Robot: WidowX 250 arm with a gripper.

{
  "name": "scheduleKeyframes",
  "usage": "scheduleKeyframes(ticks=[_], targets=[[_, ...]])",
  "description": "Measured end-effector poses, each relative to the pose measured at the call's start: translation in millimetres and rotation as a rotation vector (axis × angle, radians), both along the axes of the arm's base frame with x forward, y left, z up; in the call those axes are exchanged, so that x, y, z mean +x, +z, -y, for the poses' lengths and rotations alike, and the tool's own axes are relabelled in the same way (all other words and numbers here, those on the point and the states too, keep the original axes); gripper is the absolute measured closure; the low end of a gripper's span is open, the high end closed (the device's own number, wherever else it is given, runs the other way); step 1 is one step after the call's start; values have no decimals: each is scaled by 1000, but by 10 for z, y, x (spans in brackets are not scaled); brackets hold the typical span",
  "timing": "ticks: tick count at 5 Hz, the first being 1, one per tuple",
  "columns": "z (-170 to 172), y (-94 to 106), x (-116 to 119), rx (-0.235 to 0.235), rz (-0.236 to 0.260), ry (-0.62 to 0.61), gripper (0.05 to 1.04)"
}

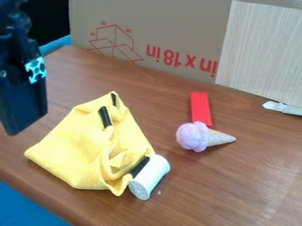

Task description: Move the cloth from bottom to top on the table

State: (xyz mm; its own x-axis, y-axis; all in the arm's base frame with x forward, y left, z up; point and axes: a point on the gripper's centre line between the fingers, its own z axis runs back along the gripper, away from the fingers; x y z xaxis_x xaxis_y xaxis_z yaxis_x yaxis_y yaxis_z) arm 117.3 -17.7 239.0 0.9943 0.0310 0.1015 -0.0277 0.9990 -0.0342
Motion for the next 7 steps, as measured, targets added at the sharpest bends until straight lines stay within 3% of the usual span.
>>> scheduleKeyframes(ticks=[1, 2, 3, 4, 5, 7], targets=[[-2, -44, -1, 3, -6, -5, 82], [-212, -466, 209, 50, -45, 50, 82], [-431, -807, 402, 88, -29, 63, 82], [-730, -1232, 659, 133, -63, 121, 82], [-899, -1376, 807, 113, -40, 170, 82], [-864, -1428, 1058, 47, 32, 174, 82]])
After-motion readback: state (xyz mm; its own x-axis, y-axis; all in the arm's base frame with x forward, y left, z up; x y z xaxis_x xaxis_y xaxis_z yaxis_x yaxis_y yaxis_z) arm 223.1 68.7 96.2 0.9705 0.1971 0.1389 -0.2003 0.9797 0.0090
